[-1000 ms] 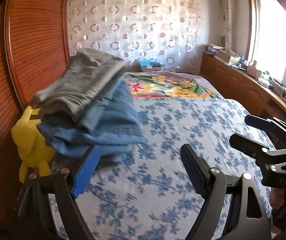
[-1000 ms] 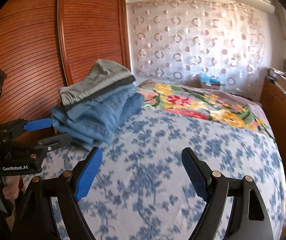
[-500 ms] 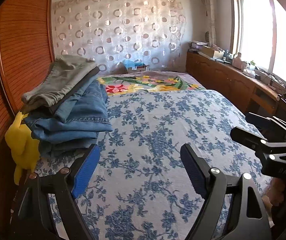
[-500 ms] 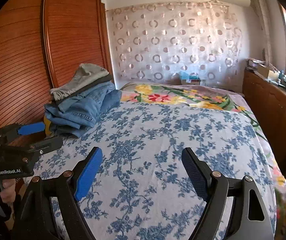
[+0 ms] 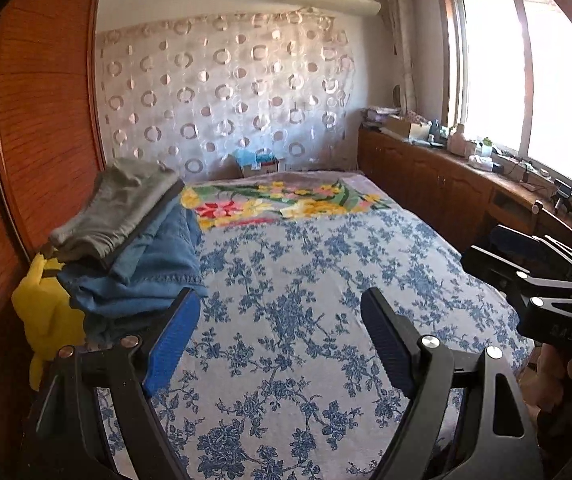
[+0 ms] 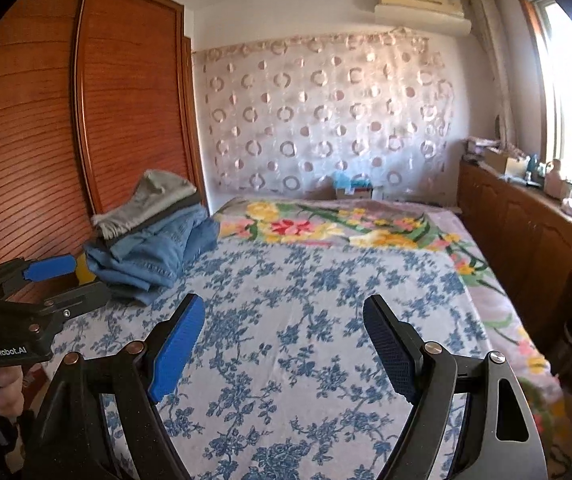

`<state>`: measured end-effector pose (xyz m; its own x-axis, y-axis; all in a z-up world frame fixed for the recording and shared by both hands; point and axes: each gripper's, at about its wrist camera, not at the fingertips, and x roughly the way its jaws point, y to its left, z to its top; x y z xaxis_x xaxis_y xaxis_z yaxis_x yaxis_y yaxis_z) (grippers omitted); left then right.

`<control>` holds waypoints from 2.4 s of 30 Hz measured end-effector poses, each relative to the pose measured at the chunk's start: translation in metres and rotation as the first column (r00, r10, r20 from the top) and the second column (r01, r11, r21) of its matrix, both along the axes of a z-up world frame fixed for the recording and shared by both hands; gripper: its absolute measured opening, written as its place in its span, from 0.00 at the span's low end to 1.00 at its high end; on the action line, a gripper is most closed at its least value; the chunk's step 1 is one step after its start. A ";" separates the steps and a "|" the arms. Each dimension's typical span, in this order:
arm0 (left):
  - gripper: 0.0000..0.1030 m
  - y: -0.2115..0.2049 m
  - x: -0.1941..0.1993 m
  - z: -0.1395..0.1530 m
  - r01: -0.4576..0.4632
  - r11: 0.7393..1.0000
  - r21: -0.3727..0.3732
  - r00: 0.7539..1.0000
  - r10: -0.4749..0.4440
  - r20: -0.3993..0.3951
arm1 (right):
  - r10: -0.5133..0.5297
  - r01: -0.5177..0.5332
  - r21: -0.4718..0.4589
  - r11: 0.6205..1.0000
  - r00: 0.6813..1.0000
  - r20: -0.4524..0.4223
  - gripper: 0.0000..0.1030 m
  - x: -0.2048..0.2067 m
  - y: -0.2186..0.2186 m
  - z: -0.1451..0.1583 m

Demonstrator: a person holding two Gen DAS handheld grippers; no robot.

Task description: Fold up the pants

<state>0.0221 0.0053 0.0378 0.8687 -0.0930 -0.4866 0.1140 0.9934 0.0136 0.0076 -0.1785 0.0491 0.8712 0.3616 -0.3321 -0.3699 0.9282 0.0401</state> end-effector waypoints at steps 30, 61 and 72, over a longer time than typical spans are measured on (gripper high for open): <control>0.81 0.008 -0.013 0.003 -0.043 0.999 -0.019 0.998 0.044 0.044 | -0.064 0.064 0.008 0.998 0.997 0.035 0.81 -0.011 -0.007 -0.004; 0.81 0.007 -0.014 0.001 -0.038 0.999 -0.022 0.998 0.039 0.041 | -0.052 0.051 0.011 0.999 0.998 0.035 0.81 -0.008 -0.007 -0.008; 0.81 0.007 -0.014 0.001 -0.039 0.999 -0.022 0.998 0.040 0.041 | -0.050 0.049 0.010 0.999 0.998 0.034 0.81 -0.007 -0.007 -0.009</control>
